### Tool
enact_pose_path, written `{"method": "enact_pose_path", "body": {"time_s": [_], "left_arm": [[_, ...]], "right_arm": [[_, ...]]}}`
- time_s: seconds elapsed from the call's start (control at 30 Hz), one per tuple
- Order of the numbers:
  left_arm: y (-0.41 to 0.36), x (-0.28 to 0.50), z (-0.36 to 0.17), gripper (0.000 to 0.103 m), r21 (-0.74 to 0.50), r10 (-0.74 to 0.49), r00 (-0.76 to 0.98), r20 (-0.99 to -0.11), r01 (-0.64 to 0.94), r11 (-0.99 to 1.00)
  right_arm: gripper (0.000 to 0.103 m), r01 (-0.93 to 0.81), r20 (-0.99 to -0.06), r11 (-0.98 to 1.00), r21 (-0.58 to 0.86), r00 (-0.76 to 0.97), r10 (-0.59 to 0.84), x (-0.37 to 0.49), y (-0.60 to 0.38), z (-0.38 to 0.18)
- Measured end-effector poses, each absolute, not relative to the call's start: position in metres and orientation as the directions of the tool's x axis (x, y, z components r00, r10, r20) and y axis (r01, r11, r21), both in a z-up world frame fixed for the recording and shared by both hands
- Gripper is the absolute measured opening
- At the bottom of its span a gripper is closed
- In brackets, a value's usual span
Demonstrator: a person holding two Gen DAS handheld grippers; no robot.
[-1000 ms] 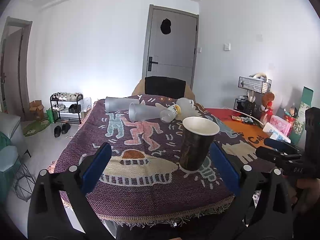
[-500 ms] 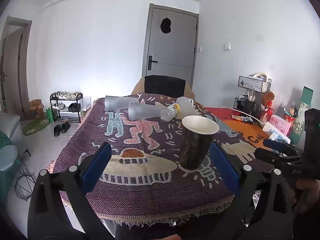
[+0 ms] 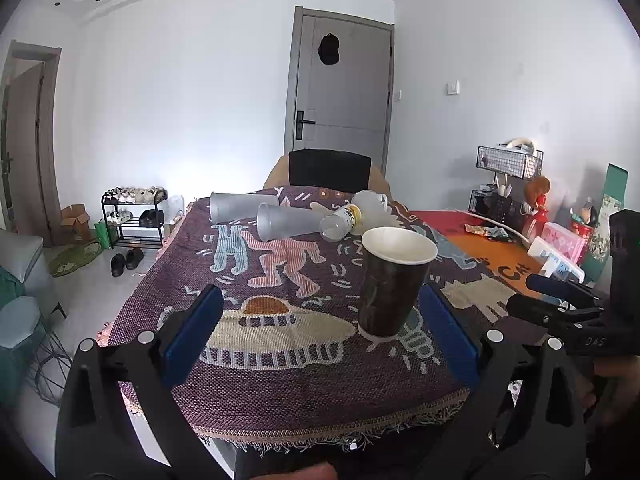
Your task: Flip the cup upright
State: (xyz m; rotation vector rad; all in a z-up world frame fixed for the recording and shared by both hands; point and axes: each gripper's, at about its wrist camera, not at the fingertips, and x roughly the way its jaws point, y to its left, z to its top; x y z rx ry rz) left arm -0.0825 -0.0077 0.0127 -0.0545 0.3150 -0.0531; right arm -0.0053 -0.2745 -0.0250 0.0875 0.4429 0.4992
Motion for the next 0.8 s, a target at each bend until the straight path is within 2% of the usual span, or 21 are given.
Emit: {"method": "enact_pose_path", "body": {"time_s": [0.23, 0.8], "left_arm": [[-0.004, -0.074, 0.006, 0.097, -0.065, -0.032, 0.938, -0.345, 0.01, 0.998], [-0.002, -0.07, 0.002, 0.097, -0.065, -0.031, 0.933, -0.358, 0.009, 0.998]], "right_arm": [[0.095, -0.458, -0.399, 0.87, 0.183, 0.774, 0.491, -0.004, -0.269, -0.028], [0.095, -0.454, -0.426, 0.871, 0.188, 0.761, 0.489, 0.001, -0.266, -0.038]]}}
